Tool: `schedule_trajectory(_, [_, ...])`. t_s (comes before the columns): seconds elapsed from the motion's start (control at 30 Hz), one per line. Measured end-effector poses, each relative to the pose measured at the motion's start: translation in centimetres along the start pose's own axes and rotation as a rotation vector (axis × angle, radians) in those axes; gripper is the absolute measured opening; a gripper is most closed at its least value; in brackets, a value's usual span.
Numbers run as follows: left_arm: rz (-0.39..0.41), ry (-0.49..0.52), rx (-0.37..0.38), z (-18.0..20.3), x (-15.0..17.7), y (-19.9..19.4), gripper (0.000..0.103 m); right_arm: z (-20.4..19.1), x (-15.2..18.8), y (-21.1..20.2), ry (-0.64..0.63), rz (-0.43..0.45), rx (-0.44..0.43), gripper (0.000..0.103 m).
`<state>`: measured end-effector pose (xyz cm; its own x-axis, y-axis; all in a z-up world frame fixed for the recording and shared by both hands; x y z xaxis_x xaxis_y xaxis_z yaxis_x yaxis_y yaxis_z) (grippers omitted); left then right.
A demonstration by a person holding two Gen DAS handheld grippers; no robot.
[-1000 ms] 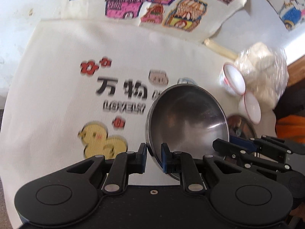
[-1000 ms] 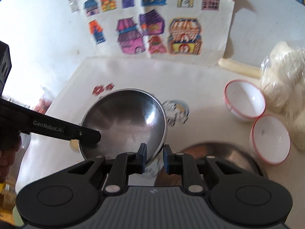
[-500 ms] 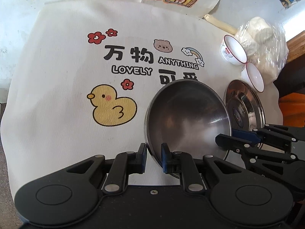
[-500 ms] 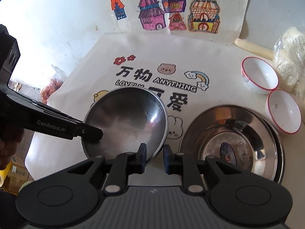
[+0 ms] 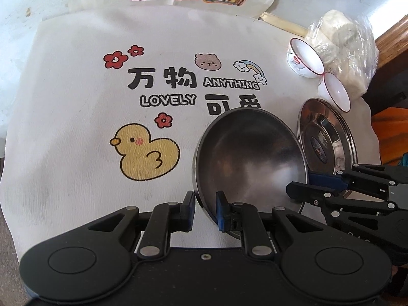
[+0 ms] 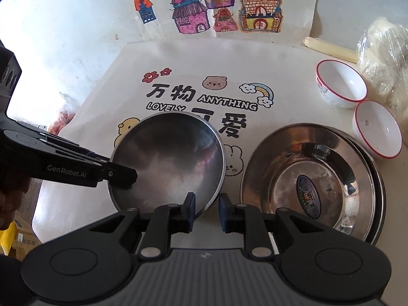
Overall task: Organize plates and bowls
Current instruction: 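Lift the steel bowl with both tools and set it beside the plate stack, then open both tools and release the steel bowl on the table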
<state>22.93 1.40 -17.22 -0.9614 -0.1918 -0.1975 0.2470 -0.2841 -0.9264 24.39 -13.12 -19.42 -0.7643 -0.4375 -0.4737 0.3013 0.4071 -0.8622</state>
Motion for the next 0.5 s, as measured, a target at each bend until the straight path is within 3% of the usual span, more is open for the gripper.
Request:
schedule_trajectory(0.2, [0.009, -0.004, 0.010, -0.9, -0.6, -0.3, 0.030, 0.3, -0.1, -0.5, 0.024, 0.006, 0.021, 0.034])
schedule_trajectory(0.37, [0.037, -0.015, 0.022, -1.5, -1.3, -1.0, 0.042, 0.7, -0.5, -2.1, 0.045, 0.030, 0.020, 0.052])
schedule_trajectory(0.5, [0.084, -0.034, 0.020, -1.8, -2.4, -2.1, 0.066, 1.6, -1.0, -3.6, 0.082, 0.062, 0.028, 0.061])
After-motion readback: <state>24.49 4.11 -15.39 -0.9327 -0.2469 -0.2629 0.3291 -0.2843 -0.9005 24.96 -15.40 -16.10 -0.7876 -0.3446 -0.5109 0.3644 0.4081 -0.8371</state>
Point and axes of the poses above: each gripper's, at about its wrist camera, not at the fingertips, and y roughly the way its jaws point, z to its right, x to its underside, the point moved 10 cm from there along y, roughly the way its jaws point, and after that the axes turned 2 degrees about -z, right-handed, at the moved point
